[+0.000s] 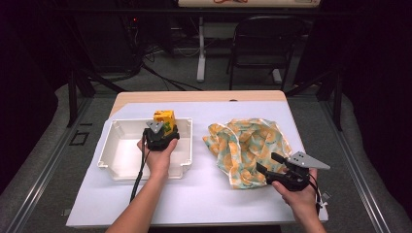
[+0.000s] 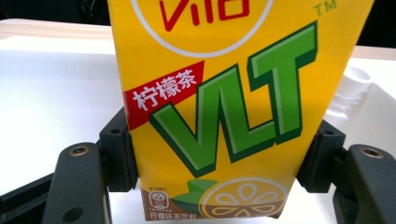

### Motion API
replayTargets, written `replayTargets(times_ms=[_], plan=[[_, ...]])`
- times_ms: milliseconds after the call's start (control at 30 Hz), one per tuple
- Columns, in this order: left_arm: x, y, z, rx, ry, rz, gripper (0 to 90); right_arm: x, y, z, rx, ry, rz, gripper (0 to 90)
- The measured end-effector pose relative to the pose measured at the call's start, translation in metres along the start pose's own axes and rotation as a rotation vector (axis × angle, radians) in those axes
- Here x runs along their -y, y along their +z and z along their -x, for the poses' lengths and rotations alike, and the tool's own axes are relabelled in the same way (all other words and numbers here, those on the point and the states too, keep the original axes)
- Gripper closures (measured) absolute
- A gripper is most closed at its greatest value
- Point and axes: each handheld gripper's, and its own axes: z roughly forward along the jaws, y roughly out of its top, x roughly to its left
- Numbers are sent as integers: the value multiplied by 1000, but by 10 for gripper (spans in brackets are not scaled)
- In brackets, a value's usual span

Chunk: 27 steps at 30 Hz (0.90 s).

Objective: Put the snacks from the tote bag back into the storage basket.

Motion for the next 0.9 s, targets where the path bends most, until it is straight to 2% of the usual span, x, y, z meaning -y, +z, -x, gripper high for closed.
replayTargets(times_ms=[200, 267, 433, 600, 700, 900], plan=[[3, 6, -2, -26, -6, -40, 308, 1, 1, 1, -2, 2, -4, 269], [4, 8, -2, -43, 1, -69, 307, 1, 1, 1, 1, 2, -11, 270], [4, 9, 1, -55, 43, -95, 304, 3, 3, 3, -2, 16, -12, 272], [4, 8, 3, -60, 53, -114, 301, 3, 2, 5, 0, 21, -10, 275], [2, 6, 5, -73, 74, -159, 298, 3, 3, 5, 4, 20, -13, 278], [1, 2, 3, -54, 95, -219, 292, 4, 3, 5, 3, 24, -15, 282]])
